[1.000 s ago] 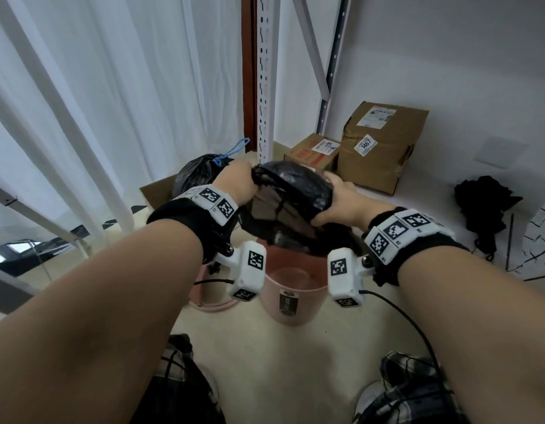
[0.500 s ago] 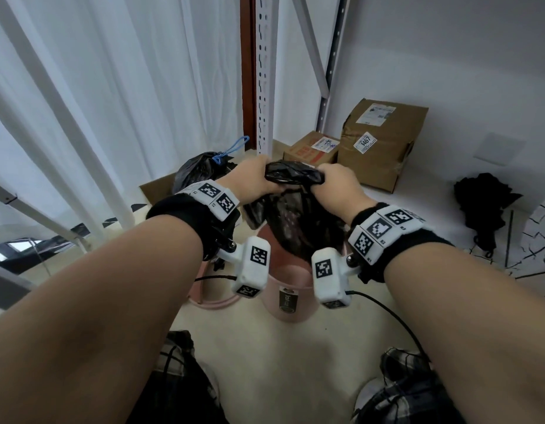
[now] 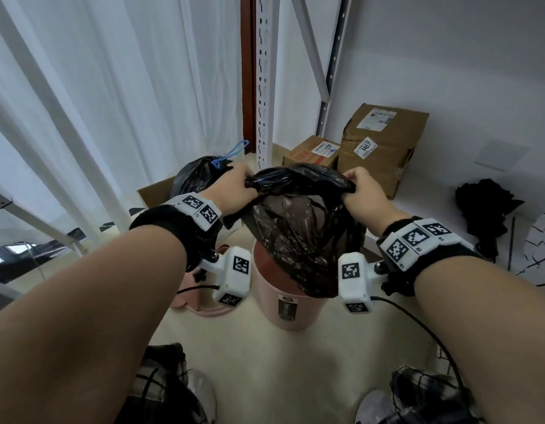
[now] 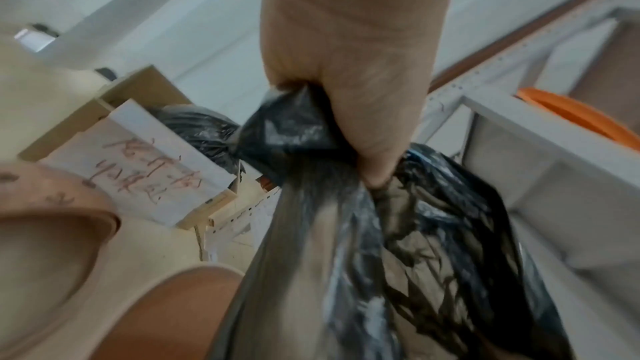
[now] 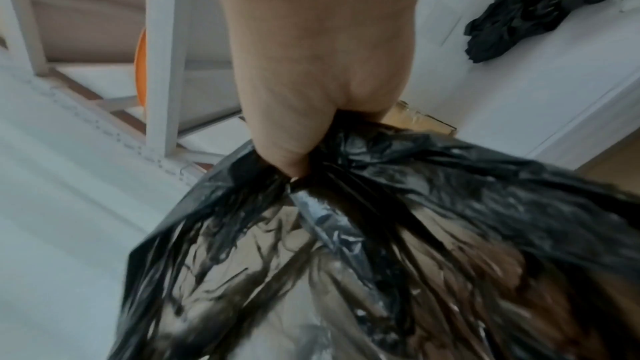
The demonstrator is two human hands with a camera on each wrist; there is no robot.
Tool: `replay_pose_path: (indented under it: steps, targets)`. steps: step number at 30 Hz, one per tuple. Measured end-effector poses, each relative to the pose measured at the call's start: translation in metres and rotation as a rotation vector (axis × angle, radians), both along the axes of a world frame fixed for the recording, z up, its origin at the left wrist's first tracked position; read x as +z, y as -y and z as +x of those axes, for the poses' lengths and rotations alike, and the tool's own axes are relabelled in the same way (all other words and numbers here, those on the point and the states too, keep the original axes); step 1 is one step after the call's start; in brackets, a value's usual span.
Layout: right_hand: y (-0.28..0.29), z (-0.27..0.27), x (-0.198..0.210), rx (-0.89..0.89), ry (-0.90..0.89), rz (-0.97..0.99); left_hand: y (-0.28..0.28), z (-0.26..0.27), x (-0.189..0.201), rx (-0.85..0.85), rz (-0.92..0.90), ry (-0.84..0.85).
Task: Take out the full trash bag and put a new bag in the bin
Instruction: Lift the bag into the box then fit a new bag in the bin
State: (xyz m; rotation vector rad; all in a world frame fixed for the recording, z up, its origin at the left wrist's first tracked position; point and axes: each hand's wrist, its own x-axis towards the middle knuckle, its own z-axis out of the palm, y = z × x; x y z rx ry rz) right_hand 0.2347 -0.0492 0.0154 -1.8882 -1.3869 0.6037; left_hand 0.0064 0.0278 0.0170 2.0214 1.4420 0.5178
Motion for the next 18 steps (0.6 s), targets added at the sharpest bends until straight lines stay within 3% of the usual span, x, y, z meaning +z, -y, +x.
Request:
replay_pose_path:
  steps: [4,8,10,14,16,18]
  targets:
    - [-0.011,-0.002,-0.012,0.136,-0.038,-0.125,-0.008,0.006,-0.019,-0.199,-0.292,-0.080]
    - [-0.034,-0.002,-0.055,0.231,0.287,-0.335,-0.022,0.017,-0.041,-0.217,-0.089,-0.527]
    - [-0.042,-0.002,-0.076,0.250,0.400,-0.368,-0.029,0.024,-0.052,-0.196,0.004,-0.621]
    - [-0.056,-0.001,-0.101,0.216,0.432,-0.256,-0.048,0.031,-0.076,-0.146,0.061,-0.609]
    - [-0.058,-0.002,-0.111,0.196,0.368,-0.174,-0.056,0.032,-0.091,-0.100,0.046,-0.513]
    - [-0.052,-0.008,-0.114,0.232,0.457,-0.011,-0.055,0.032,-0.104,-0.054,0.047,-0.394]
